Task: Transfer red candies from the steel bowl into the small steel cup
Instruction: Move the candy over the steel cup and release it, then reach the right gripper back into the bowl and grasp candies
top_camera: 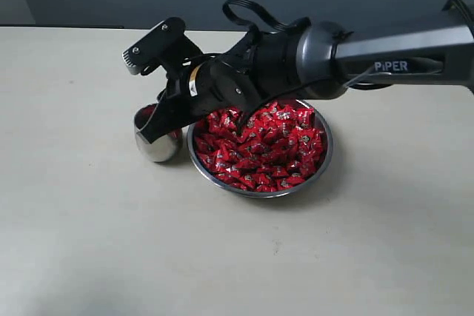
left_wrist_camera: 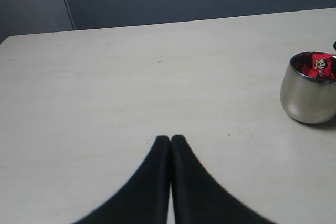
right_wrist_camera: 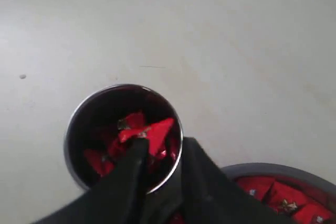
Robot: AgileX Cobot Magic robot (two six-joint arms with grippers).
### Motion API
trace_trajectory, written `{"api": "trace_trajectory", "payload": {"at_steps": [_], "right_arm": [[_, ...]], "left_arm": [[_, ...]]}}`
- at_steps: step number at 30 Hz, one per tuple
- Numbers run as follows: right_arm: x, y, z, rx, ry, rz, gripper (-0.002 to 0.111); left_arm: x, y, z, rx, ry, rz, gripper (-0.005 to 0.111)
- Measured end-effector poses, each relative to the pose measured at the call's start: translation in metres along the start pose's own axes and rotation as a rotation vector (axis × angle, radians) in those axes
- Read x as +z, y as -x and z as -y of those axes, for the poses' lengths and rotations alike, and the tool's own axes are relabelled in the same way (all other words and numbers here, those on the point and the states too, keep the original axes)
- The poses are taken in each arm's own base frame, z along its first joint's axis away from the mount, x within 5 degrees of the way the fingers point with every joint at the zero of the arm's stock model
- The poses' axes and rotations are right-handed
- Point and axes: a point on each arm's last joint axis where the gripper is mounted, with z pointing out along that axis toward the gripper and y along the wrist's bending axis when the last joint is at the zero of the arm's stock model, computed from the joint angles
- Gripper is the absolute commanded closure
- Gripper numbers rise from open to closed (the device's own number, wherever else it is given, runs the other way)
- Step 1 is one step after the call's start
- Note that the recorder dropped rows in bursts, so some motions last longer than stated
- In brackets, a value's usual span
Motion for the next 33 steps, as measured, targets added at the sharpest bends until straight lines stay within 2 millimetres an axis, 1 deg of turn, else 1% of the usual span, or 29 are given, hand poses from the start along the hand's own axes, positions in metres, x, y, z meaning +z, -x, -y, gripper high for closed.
{"api": "trace_trajectory", "payload": {"at_steps": [1,4,7,11,13,19,23,28,33], "right_arm": [[0.0,0.0,0.0,0.0,0.0,0.0,0.062],[0.0,0.0,0.0,0.0,0.0,-0.004,0.062],[-0.004,-0.002,0.005,0.01,-0.008,-0.034,0.062],[-0.019,-0.002,0.025,0.067,-0.042,-0.08,0.062],[-0.025,-0.005,0.039,0.119,-0.067,-0.111,0.062],[-0.03,-0.021,0.074,0.22,-0.123,-0.183,0.062],[-0.028,-0.033,0.082,0.255,-0.137,-0.198,0.062],[-0.012,-0.045,0.082,0.293,-0.129,-0.204,0.062],[0.003,-0.049,0.081,0.354,-0.116,-0.155,0.062]], "left_arm": [[0.0,0.0,0.0,0.0,0.0,0.0,0.106],[0.0,0.0,0.0,0.0,0.0,0.0,0.106],[0.0,0.0,0.0,0.0,0.0,0.0,0.106],[0.0,0.0,0.0,0.0,0.0,0.0,0.106],[0.0,0.0,0.0,0.0,0.0,0.0,0.106],[0.0,0.0,0.0,0.0,0.0,0.0,0.106],[0.0,0.0,0.0,0.0,0.0,0.0,0.106],[0.0,0.0,0.0,0.0,0.0,0.0,0.106],[0.0,0.0,0.0,0.0,0.0,0.0,0.106]]}}
